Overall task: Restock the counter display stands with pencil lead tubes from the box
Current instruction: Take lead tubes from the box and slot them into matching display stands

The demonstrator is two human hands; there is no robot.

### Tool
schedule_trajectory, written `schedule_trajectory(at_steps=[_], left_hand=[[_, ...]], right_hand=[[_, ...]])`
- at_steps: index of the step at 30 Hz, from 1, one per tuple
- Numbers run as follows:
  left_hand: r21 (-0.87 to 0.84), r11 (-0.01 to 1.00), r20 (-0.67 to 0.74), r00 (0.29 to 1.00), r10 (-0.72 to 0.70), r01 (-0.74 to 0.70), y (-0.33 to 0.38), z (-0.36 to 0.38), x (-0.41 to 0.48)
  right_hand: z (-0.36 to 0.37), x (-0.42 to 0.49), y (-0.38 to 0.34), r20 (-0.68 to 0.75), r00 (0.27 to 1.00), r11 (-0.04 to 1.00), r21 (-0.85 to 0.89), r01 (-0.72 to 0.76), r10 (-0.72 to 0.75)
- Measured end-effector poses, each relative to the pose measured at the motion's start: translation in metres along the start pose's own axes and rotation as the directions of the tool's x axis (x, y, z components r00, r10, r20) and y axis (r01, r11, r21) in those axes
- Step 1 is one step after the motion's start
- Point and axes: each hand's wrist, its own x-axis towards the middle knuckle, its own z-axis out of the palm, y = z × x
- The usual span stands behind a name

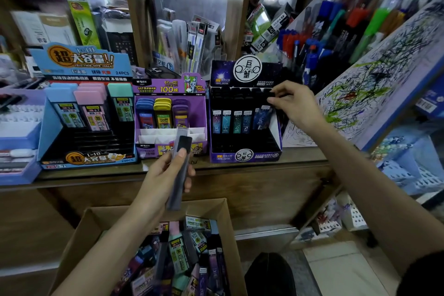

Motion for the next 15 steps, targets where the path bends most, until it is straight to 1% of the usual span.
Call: schedule_trajectory(at_steps=[6, 8, 11, 13, 15], left_hand=[[-0.017, 0.999, 0.021, 0.999, -0.029, 0.029, 0.003, 0.002, -0.002], [-0.083, 0.994, 0.039, 0.997, -0.063, 0.067, 0.004, 0.003, -0.001], [-0.178, 0.976, 0.087, 0.990, -0.113, 0.127, 0.005, 0.004, -0.001], [-0.168, 0.980, 0.093, 0.991, -0.096, 0.111, 0.005, 0.005, -0.002], [-0.147, 0.986, 0.060, 0.996, -0.066, 0.075, 0.005, 0.006, -0.002]], right_hand=[[0.001, 0.002, 0.001, 0.053, 0.998, 0.999, -0.037, 0.040, -0.038], [0.002, 0.001, 0.003, 0.077, 0.996, 0.998, -0.057, 0.041, -0.036], [0.007, 0.002, 0.007, 0.057, 0.998, 0.999, -0.041, 0.002, 0.000], [0.012, 0.002, 0.011, 0.033, 0.999, 0.999, -0.017, -0.033, 0.034], [0.018, 0.002, 0.014, 0.010, 0.998, 0.999, -0.001, -0.055, 0.055]])
